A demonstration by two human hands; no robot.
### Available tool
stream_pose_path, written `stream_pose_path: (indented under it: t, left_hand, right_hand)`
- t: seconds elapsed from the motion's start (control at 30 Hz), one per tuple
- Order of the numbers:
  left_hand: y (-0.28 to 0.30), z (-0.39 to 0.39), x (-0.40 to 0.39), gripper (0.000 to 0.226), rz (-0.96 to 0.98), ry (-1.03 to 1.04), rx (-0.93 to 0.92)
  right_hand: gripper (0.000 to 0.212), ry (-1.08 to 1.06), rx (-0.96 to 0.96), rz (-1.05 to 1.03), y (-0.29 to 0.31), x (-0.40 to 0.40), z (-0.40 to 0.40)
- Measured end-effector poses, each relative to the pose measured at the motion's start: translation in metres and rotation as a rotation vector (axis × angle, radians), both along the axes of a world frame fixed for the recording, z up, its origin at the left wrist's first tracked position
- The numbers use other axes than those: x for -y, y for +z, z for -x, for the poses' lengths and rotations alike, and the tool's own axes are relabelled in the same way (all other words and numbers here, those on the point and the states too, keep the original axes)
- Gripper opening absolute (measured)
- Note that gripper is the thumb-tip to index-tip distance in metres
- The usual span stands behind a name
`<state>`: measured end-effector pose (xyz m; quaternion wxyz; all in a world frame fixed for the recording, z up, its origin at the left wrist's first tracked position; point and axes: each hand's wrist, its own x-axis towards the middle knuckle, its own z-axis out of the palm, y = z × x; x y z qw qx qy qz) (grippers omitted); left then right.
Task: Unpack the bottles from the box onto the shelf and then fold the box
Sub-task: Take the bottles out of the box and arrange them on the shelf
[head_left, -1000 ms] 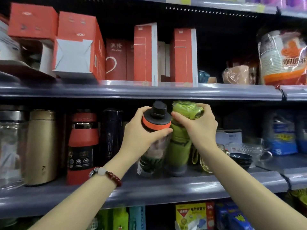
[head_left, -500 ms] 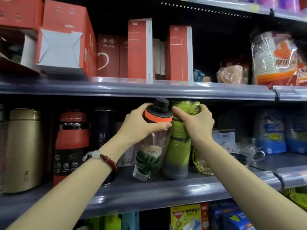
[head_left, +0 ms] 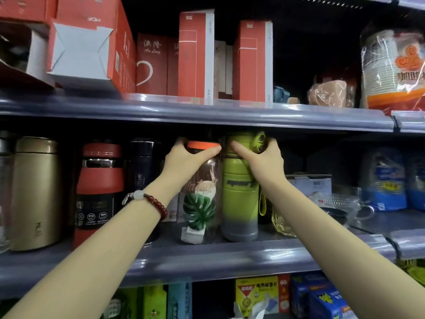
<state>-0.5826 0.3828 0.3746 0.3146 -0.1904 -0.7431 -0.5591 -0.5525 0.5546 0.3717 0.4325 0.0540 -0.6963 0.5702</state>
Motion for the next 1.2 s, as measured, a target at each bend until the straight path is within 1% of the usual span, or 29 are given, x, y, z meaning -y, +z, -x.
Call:
stream_pose_path:
  t: [0.07,0.17,0.23,0.37,0.43,0.5,0.53,0.6,0.7,0.73,0.8,0.83,0.9,0.93,1.0,1.03,1.07,1.13,1.2]
  left_hand:
    - [-0.002,0.006,0.004,0.082,-0.043,0.008,0.033]
    - [-0.003,0.009,0.003,0.083,-0.020,-0.037,0.066]
    - [-0.002,0.008,0.003,0.083,-0.015,-0.057,0.060]
    - [-0.010,-0.001,0.008,0.078,-0.101,-0.104,0.034]
    - [-0.029,-0.009,0.009,0.090,-0.131,-0.125,0.040]
    - [-0.060,-0.020,0.011,0.106,-0.092,-0.105,0.067]
    - [-0.075,-0.025,0.013,0.110,-0.053,-0.090,0.082]
    - [-0.097,-0.032,0.017,0.110,0.031,-0.037,0.112]
    - [-0.101,-0.029,0.021,0.111,0.071,-0.025,0.166]
    - [-0.097,-0.025,0.022,0.114,0.072,-0.038,0.205]
    - [-0.089,-0.015,0.024,0.124,0.083,-0.058,0.282]
    - [-0.088,-0.011,0.025,0.129,0.091,-0.063,0.307]
    - [-0.086,-0.008,0.025,0.132,0.099,-0.066,0.331]
    - [-0.086,-0.008,0.024,0.127,0.099,-0.069,0.338]
    - [-0.084,-0.009,0.023,0.101,0.105,-0.085,0.341]
    - [-0.083,-0.009,0.022,0.093,0.108,-0.089,0.343]
    - [-0.083,-0.011,0.022,0.092,0.109,-0.090,0.347]
    - [-0.082,-0.013,0.022,0.100,0.121,-0.088,0.343]
    - [-0.083,-0.017,0.021,0.103,0.120,-0.107,0.334]
  right_hand:
    - [0.084,0.027,0.027,-0.023,-0.002,0.004,0.006]
    - [0.082,0.037,0.046,0.007,-0.002,0.003,0.012]
    - [0.084,0.052,0.050,0.021,-0.003,0.002,0.014]
    - [0.086,0.131,0.052,-0.016,-0.015,-0.002,0.009]
    - [0.091,0.135,0.055,-0.037,-0.028,-0.006,0.003]
    - [0.096,0.128,0.052,-0.065,-0.047,-0.010,-0.004]
    - [0.098,0.131,0.051,-0.083,-0.057,-0.012,-0.006]
    - [0.104,0.162,0.083,-0.113,-0.075,-0.017,-0.005]
    - [0.116,0.267,0.210,-0.100,-0.088,-0.024,0.002]
    - [0.111,0.321,0.233,-0.083,-0.089,-0.028,0.007]
    - [0.090,0.436,0.266,-0.068,-0.089,-0.033,0.011]
    - [0.085,0.481,0.289,-0.072,-0.089,-0.034,0.012]
    - [0.084,0.512,0.322,-0.102,-0.090,-0.035,0.014]
    - [0.080,0.521,0.321,-0.105,-0.090,-0.035,0.014]
    - [0.064,0.550,0.322,-0.070,-0.088,-0.034,0.013]
    - [0.058,0.557,0.326,-0.067,-0.087,-0.033,0.011]
    - [0.055,0.558,0.330,-0.076,-0.086,-0.034,0.008]
    - [0.050,0.561,0.340,-0.102,-0.084,-0.036,0.004]
    - [0.049,0.562,0.357,-0.132,-0.082,-0.041,-0.001]
